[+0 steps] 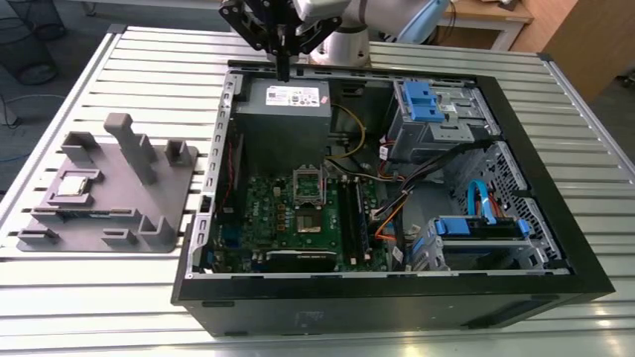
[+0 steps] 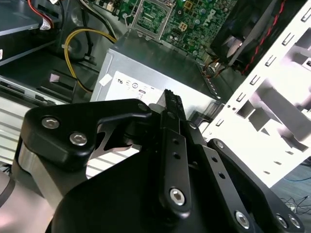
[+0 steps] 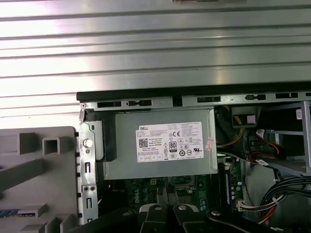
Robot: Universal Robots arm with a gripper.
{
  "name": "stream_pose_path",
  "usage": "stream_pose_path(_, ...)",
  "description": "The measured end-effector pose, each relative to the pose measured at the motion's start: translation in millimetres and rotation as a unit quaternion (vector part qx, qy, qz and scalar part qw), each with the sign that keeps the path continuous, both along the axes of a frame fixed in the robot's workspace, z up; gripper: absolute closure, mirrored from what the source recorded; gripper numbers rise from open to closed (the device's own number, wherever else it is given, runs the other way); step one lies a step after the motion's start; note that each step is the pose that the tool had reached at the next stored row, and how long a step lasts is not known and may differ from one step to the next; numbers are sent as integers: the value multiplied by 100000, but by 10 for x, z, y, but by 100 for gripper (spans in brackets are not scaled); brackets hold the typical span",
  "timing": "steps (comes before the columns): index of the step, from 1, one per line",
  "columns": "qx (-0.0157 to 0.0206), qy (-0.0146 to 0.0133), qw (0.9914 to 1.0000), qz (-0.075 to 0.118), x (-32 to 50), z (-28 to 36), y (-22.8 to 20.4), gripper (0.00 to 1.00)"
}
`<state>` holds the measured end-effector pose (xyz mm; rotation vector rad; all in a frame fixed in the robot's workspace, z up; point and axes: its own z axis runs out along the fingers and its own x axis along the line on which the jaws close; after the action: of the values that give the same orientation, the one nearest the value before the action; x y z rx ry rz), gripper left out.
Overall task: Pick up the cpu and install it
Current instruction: 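Reach for the cpu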
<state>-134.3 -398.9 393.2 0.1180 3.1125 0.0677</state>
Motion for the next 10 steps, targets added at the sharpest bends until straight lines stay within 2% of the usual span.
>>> stream_pose_path(10,1,-2,100000,5,-287,-1,0,89)
